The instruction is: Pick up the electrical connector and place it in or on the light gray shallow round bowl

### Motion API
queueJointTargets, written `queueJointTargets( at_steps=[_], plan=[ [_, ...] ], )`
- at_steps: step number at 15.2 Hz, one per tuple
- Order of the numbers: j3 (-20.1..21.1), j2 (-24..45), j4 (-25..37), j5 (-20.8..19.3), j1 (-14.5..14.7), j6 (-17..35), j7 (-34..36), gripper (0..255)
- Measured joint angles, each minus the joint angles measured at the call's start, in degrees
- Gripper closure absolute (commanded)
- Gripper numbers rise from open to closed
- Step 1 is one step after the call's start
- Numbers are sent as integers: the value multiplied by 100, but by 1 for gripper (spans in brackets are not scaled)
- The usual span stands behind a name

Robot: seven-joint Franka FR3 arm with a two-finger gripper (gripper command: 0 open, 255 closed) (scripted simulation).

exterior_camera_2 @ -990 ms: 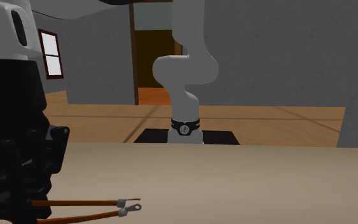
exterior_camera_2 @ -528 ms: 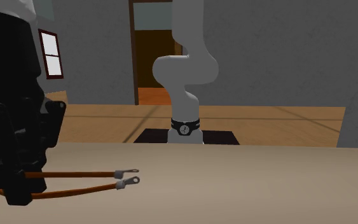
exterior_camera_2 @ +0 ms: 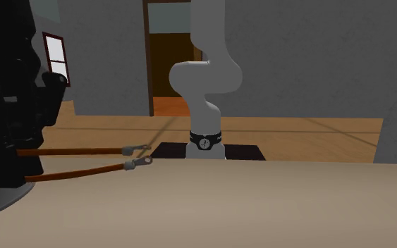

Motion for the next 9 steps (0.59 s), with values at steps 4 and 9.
queueJointTargets(
  at_steps=[4, 9],
  plan=[
    [-4, -150, 174, -98, 8, -299, 68, 255],
    [-2, -276, 420, -179, 14, -651, 129, 255]
  ],
)
